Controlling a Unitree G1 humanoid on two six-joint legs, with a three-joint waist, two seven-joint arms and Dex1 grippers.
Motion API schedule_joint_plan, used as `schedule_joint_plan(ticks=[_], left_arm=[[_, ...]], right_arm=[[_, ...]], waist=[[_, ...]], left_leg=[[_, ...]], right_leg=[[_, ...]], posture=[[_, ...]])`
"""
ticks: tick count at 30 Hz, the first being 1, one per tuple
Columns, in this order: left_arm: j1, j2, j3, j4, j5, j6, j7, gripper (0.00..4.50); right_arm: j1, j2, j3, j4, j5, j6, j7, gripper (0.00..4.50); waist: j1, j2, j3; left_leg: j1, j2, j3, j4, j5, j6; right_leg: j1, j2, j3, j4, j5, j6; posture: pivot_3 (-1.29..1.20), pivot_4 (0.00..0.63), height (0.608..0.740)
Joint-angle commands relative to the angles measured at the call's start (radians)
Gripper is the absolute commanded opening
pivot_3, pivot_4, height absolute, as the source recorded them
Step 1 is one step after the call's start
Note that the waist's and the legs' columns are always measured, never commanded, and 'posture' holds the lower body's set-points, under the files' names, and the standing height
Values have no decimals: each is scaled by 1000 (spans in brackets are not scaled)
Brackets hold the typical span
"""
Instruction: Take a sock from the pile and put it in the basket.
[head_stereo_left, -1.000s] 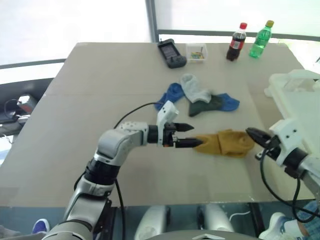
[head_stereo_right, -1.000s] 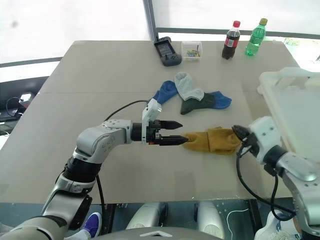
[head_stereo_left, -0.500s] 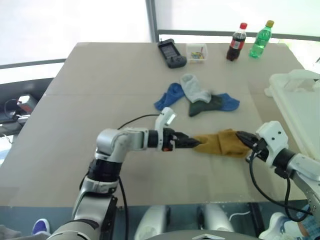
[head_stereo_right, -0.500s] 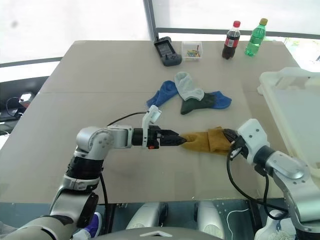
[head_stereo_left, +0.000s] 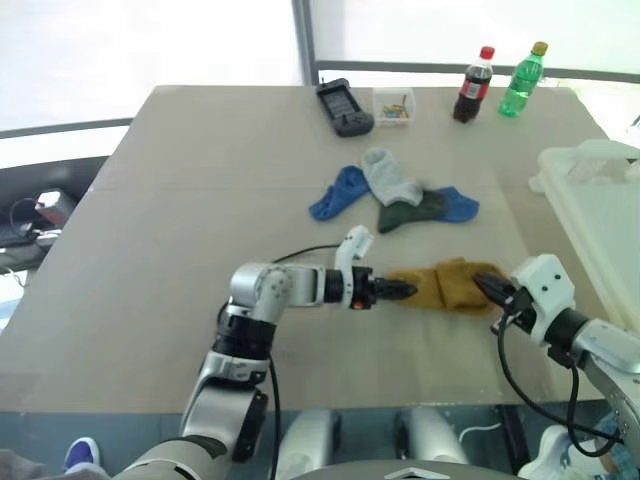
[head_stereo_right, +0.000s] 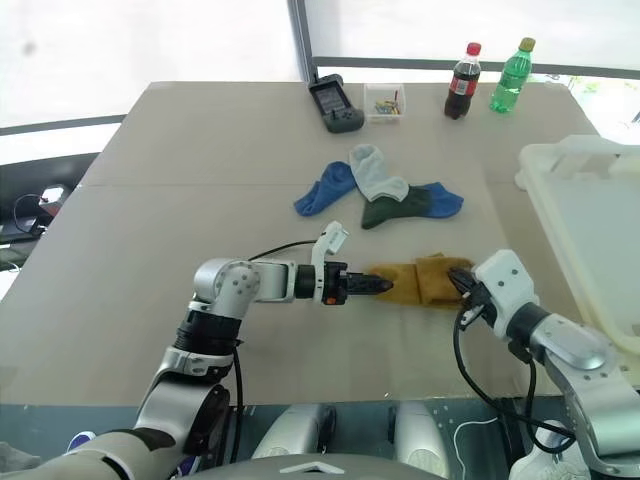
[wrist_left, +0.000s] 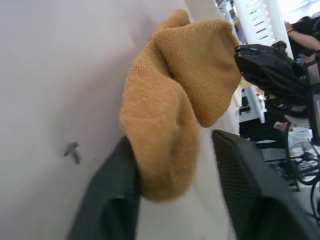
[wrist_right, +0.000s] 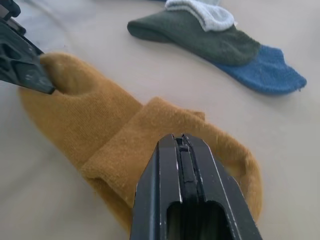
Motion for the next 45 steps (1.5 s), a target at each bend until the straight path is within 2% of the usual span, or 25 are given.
schedule_joint_plan(ticks=[1, 2, 8, 13, 17, 20, 21, 22, 26, 37, 40, 45], left_arm=[[-35, -21, 102, -28, -113, 32, -45, 394], [-42, -21, 111, -33, -134, 39, -61, 96], [-101, -73, 107, 7, -178, 36, -98, 96], [-172, -148, 35, 154, -92, -68, -109, 96], [-195, -146, -2, 208, -33, -89, -94, 96], [-187, -109, 15, 198, -25, -58, -85, 1067], [-185, -102, 17, 196, -21, -54, -77, 1067], [-186, -106, 18, 193, -19, -50, -63, 1808], [-207, -160, 39, 186, -29, -41, -12, 3495], [-222, -226, 118, 192, -76, 35, 37, 3495], [-209, -229, 128, 190, -76, 45, 45, 3495], [-194, -205, 110, 170, -61, 44, 36, 3495]], right_arm=[[23, 5, -57, -66, 8, -10, -20, 0], [29, 6, -63, -69, 8, -10, -22, 0], [54, 16, -96, -91, 9, -2, -46, 0], [83, 16, -131, -125, 14, 15, -56, 0], [109, 17, -142, -159, 16, 27, -61, 0], [129, 22, -145, -179, 15, 30, -68, 0], [132, 25, -143, -182, 13, 31, -72, 0], [134, 31, -140, -185, 13, 31, -76, 0], [131, 46, -129, -193, 16, 33, -86, 0], [138, 43, -175, -240, 76, 48, -74, 0], [143, 37, -184, -271, 137, 61, -44, 0], [170, -30, -148, -326, 195, 99, 24, 0]], waist=[[0, 0, 0], [1, 0, 0], [4, 0, 0], [3, 0, 0], [-1, 0, 0], [-3, 0, 0], [-3, 0, 0], [-3, 0, 0], [8, 0, 0], [0, 0, 0], [2, 0, 0], [2, 0, 0]], left_leg=[[0, 1, 0, 0, 0, 0], [0, 1, 0, 0, 0, 0], [0, 0, 0, 1, 0, 0], [0, -1, 0, 2, 0, 0], [0, -1, 0, 2, 0, 0], [0, 0, 0, 1, 0, 0], [0, 0, 0, 1, 0, 0], [1, 0, 0, 1, 0, 0], [0, -1, 0, 2, 0, 0], [0, 0, 0, 3, 0, 0], [0, 0, 0, 3, 0, 0], [0, -1, -1, 3, 0, 0]], right_leg=[[0, 0, 0, 0, 0, 0], [0, 0, 0, 0, 0, 0], [1, 0, 0, 0, 0, 0], [1, 0, -1, 0, 0, 0], [1, 1, 0, 1, 0, 0], [1, 1, 0, 1, 0, 0], [1, 1, 0, 1, 0, 0], [1, 1, 0, 1, 0, 0], [1, 0, 0, 1, 0, 0], [1, 1, 0, 2, 0, 0], [1, 1, 0, 1, 0, 0], [1, 1, 0, 1, 0, 0]], posture=[[0, 150, 740], [0, 150, 740], [0, 150, 740], [0, 150, 740], [0, 150, 740], [0, 150, 740], [0, 150, 740], [0, 150, 740], [0, 150, 740], [0, 150, 740], [0, 150, 740], [0, 150, 740]])
